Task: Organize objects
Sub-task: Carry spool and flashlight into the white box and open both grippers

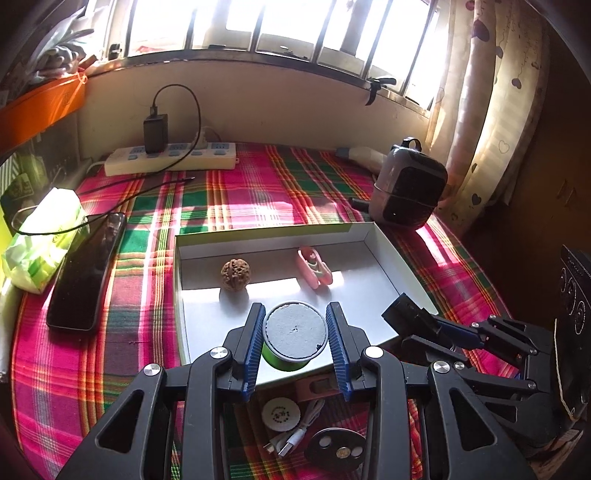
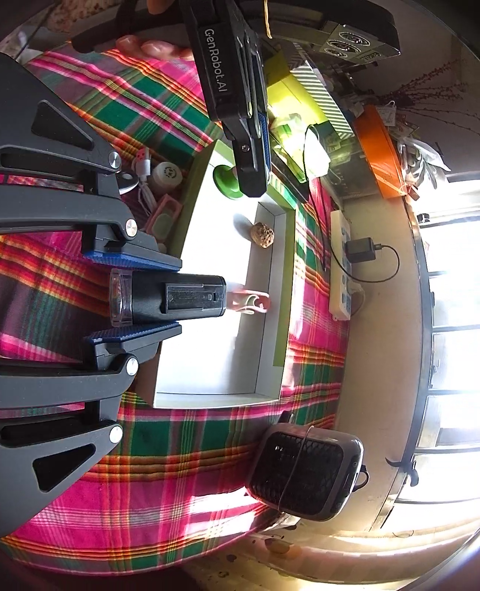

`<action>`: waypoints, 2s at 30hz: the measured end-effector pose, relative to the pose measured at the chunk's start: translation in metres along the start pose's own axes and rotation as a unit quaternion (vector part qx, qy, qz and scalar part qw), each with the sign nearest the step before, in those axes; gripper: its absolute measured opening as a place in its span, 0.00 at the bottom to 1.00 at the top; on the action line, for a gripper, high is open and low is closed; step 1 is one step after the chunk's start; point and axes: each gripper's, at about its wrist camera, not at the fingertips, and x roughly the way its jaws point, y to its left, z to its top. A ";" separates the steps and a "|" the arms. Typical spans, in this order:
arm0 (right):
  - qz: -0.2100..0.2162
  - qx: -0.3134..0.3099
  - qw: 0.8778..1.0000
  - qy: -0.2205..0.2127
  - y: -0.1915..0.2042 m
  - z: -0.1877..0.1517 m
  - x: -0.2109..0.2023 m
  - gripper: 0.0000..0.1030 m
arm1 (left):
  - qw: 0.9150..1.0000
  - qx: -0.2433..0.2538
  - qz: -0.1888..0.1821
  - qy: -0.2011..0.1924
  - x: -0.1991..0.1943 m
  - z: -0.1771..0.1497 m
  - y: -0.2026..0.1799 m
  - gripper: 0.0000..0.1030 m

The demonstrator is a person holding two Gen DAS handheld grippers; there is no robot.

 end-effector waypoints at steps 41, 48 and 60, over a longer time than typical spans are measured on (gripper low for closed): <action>-0.021 0.047 0.997 0.055 -0.043 0.056 0.096 0.28 | 0.998 -0.006 0.034 0.058 0.117 0.055 0.013 0.31; -0.019 0.051 0.997 0.057 -0.046 0.055 0.099 0.28 | 0.997 -0.007 0.034 0.062 0.118 0.056 0.013 0.31; -0.022 0.055 0.997 0.057 -0.045 0.055 0.099 0.28 | 0.997 -0.003 0.032 0.068 0.120 0.055 0.012 0.31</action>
